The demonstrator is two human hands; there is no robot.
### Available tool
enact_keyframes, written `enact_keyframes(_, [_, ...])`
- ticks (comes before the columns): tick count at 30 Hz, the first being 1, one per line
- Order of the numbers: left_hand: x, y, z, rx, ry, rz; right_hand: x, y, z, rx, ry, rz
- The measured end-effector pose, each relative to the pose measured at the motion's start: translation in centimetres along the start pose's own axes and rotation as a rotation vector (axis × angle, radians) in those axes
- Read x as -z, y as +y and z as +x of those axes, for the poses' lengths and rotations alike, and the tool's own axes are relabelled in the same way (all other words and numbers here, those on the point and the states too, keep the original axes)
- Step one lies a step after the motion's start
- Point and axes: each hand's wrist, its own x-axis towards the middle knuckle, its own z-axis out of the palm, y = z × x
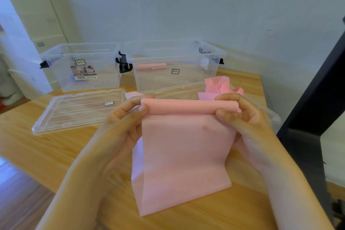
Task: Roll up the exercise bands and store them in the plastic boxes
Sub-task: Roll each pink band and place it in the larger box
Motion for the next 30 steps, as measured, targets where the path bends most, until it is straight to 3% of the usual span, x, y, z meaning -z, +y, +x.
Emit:
enact_keyframes(6, [-0.09, 0.25, -0.08, -0.054, 0.098, 0.046, -0.15, -0.01, -0.06, -0.047, -0.015, -0.039])
enact_keyframes(25, [-0.2, 0.07, -0.25, -0.306, 0.157, 0.409, 0.01, 0.27, 0.28, -0.125, 0.14, -0.129])
enact_keyframes(28, [-0.32, 0.16, -0.28, -0.279, 0.156, 0.365, -0.13, 0.1, 0.25, -0.109, 0.134, -0.134])
enact_keyframes(30, [-0.46, 0.23, -0.45, -0.167, 0.117, 0.281, -0.18, -0.15, 0.11, -0.091, 0.108, -0.111])
